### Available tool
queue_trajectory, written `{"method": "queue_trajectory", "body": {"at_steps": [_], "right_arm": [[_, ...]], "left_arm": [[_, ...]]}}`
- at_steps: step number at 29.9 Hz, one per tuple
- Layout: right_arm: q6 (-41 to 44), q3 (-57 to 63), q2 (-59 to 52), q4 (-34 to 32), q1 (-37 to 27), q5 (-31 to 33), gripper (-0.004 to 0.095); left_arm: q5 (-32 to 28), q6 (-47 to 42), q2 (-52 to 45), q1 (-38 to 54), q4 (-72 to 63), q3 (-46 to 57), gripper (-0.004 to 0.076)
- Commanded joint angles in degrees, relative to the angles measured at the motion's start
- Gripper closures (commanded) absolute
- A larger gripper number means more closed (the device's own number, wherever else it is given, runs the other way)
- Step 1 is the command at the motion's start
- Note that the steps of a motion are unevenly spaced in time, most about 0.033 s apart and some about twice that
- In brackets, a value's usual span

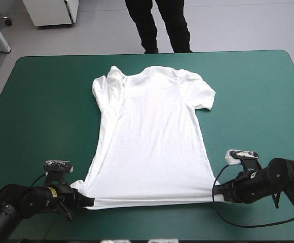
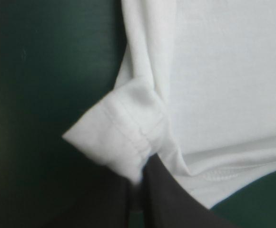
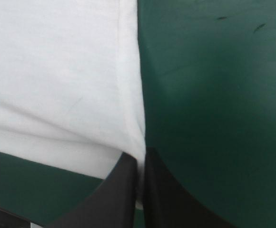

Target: Fold the cloth

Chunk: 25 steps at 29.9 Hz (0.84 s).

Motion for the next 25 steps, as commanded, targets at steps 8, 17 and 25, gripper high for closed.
{"method": "queue_trajectory", "body": {"at_steps": [8, 17, 25], "right_arm": [[2.55, -4.62, -0.81, 3.04, -0.44, 2.95, 0.0248], [5.63, -22.78, -0.34, -0.35, -0.44, 2.81, 0.0353], [8.12, -34.96, 3.65, -3.43, -0.44, 4.71, 0.0354]], "left_arm": [[5.5, 3.32, 1.27, -0.06, 0.24, -6.82, 0.0148], [7.01, -1.88, 3.45, 0.01, 11.31, -23.63, 0.0161], [8.24, -1.88, 14.77, 0.01, 14.63, -33.81, 0.0161]]}}
